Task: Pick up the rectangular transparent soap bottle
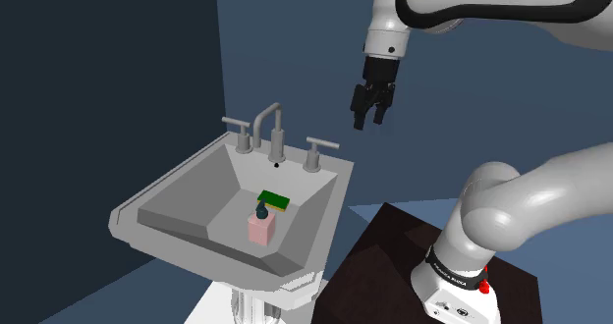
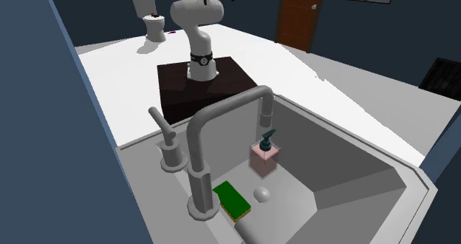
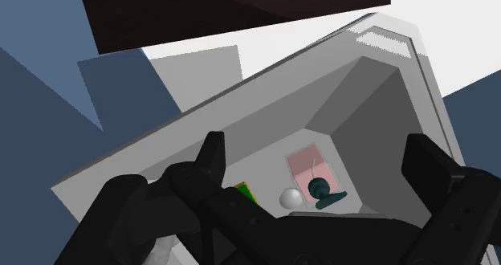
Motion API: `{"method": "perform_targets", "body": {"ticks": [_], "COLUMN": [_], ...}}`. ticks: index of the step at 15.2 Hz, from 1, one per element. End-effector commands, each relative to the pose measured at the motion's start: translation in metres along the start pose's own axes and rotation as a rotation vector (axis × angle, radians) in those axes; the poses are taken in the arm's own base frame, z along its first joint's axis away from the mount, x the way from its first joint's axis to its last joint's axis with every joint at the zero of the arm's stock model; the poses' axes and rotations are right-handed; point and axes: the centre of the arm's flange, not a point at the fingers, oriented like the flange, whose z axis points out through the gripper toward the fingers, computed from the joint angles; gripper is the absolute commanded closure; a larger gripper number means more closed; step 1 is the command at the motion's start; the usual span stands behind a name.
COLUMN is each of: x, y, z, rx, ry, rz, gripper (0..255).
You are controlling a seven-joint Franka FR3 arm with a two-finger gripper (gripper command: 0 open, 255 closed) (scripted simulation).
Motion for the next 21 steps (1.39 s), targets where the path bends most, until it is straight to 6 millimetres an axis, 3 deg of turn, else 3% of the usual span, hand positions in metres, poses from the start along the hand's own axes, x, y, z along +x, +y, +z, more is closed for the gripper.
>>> {"method": "perform_targets", "body": {"ticks": [1, 21], "x": [0.000, 0.174], "y": [0.000, -0.054], "z": [0.000, 0.193], "rx": [0.000, 0.008], "ry": [0.000, -0.022], "rz": [0.000, 0.129], "gripper": [0, 0]}}
